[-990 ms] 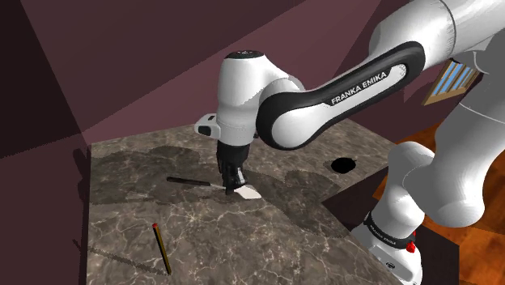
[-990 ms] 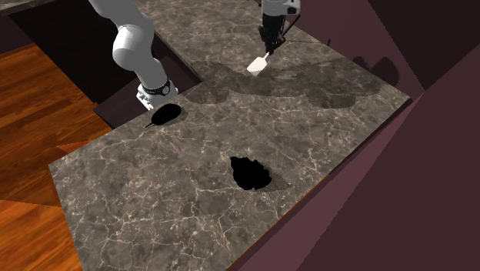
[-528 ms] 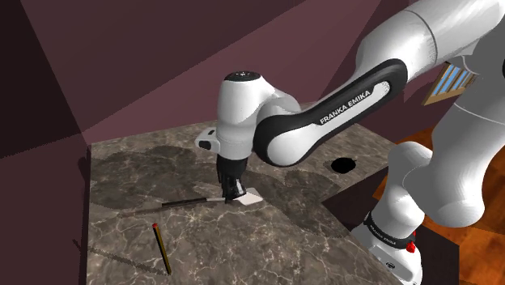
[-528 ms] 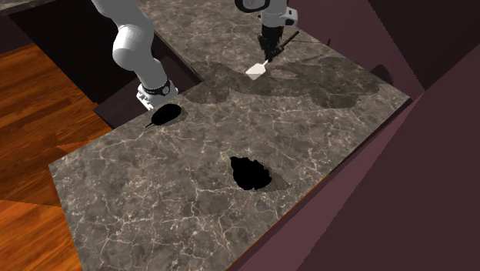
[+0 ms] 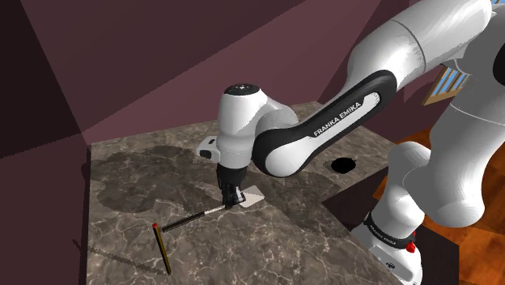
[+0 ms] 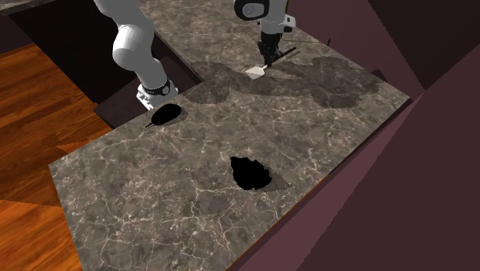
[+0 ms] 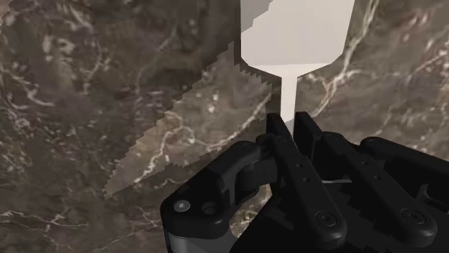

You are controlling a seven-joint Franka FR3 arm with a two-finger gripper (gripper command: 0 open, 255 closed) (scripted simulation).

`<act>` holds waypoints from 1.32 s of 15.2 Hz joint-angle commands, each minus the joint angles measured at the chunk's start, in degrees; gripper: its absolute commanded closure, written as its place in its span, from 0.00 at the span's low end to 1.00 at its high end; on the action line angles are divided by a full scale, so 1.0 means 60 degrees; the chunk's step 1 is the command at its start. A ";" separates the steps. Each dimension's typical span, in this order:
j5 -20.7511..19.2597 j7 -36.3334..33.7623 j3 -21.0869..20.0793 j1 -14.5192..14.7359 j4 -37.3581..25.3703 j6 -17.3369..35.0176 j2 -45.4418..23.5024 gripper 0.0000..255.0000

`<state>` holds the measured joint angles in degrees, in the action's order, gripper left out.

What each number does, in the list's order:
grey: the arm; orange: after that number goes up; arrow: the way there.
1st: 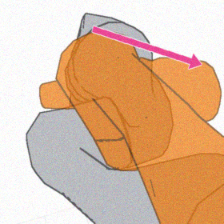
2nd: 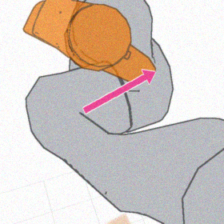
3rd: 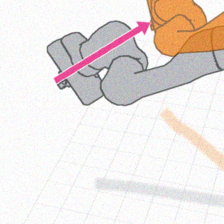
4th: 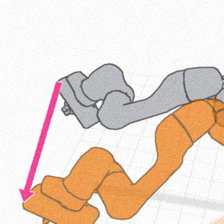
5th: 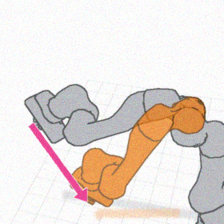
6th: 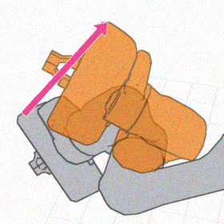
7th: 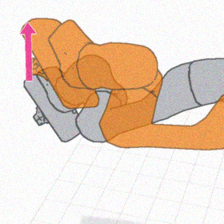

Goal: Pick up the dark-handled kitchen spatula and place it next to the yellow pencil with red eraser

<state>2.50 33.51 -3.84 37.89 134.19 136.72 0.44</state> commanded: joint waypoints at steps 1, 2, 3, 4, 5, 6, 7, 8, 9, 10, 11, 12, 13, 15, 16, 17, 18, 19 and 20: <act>0.0000 -0.0001 0.0000 0.0000 0.0003 0.0008 -0.0004 1.00; 0.0000 -0.0001 0.0000 0.0000 0.0003 0.0008 -0.0004 1.00; 0.0000 0.0000 0.0000 0.0000 0.0002 0.0006 -0.0003 1.00; 0.0000 -0.0001 0.0000 0.0000 0.0003 0.0008 -0.0004 1.00; 0.0000 -0.0001 0.0000 0.0000 0.0003 0.0008 -0.0004 0.00; 0.0000 -0.0001 0.0000 0.0000 0.0003 0.0008 -0.0004 0.00; 0.0000 -0.0001 0.0000 0.0000 0.0003 0.0008 -0.0004 0.00; 0.0000 -0.0001 0.0000 0.0000 0.0003 0.0008 -0.0004 0.00; 0.0000 -0.0001 0.0000 0.0000 0.0003 0.0008 -0.0004 0.00; 0.0000 -0.0001 0.0000 0.0000 0.0003 0.0008 -0.0004 0.00; 0.0008 0.0006 0.0006 -0.0005 -0.0095 -0.0314 0.0221 0.00; 0.0014 0.0012 0.0012 -0.0011 -0.0206 -0.0638 0.0433 0.00; 0.0018 0.0017 0.0020 -0.0016 -0.0331 -0.0962 0.0633 0.00; 0.0021 0.0020 0.0026 -0.0020 -0.0438 -0.1217 0.0781 0.00; 0.0021 0.0020 0.0026 -0.0020 -0.0436 -0.1217 0.0783 0.00; 0.0021 0.0020 0.0026 -0.0020 -0.0437 -0.1217 0.0782 0.00; 0.0021 0.0020 0.0026 -0.0020 -0.0437 -0.1217 0.0781 0.00; 0.0021 0.0020 0.0026 -0.0020 -0.0438 -0.1217 0.0781 0.00; 0.0021 0.0020 0.0026 -0.0020 -0.0438 -0.1217 0.0781 0.00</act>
<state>2.63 33.63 -3.68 37.76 131.57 129.45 5.11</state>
